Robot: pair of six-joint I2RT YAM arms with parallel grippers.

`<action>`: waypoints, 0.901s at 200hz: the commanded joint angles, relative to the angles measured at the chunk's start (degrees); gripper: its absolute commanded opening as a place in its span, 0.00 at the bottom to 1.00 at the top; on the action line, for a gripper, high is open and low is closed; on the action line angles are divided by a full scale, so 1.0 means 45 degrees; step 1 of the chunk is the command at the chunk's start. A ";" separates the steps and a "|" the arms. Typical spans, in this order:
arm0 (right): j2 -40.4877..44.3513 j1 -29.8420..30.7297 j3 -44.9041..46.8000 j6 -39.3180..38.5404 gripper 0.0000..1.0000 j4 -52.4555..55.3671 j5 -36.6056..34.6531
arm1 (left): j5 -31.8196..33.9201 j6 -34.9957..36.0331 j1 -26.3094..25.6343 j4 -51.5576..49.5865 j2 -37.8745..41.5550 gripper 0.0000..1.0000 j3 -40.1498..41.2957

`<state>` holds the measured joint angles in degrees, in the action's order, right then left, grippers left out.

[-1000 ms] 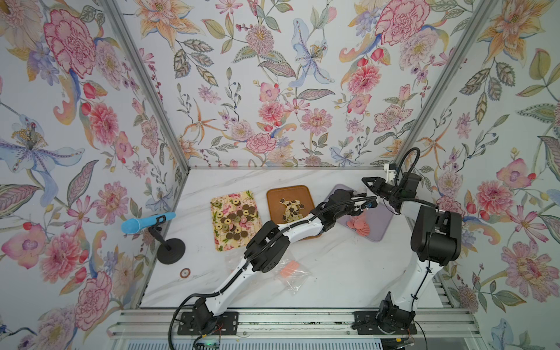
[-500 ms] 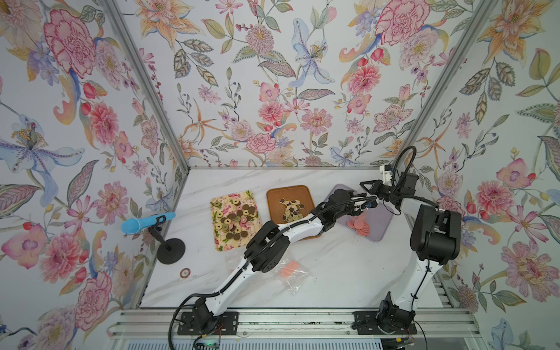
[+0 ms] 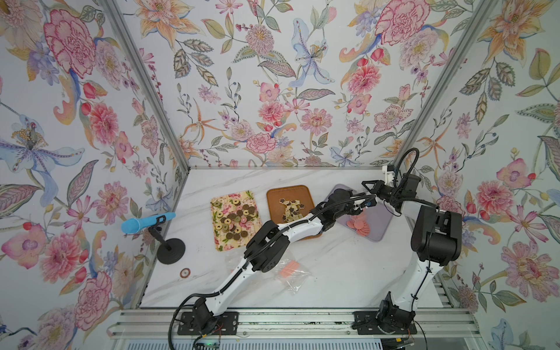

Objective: Pour cookies out of the ziploc bag
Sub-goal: 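Pour the cookies out of the ziploc bag onto the tray.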

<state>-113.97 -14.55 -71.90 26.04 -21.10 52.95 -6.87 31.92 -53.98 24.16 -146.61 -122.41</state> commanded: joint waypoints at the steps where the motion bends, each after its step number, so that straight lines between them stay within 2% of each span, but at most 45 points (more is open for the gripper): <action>1: 0.0679 -0.0049 0.0302 0.0489 0.00 -0.1482 0.0000 | 0.0176 -0.0376 0.0351 -0.0102 -0.0045 0.00 -0.0999; 71: 0.0776 -0.0090 0.0599 0.1009 0.00 -0.2496 0.0083 | -0.0091 -0.0334 0.0930 0.0056 -0.0670 0.00 -0.2158; 180: 0.1131 -0.0283 0.0412 0.1033 0.00 -0.2732 0.0259 | -0.0177 -0.0718 0.1052 0.0763 -0.1443 0.00 -0.1897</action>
<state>-112.46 -15.11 -69.95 30.13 -31.35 53.39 -7.31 30.37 -49.39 25.36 -152.20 -130.06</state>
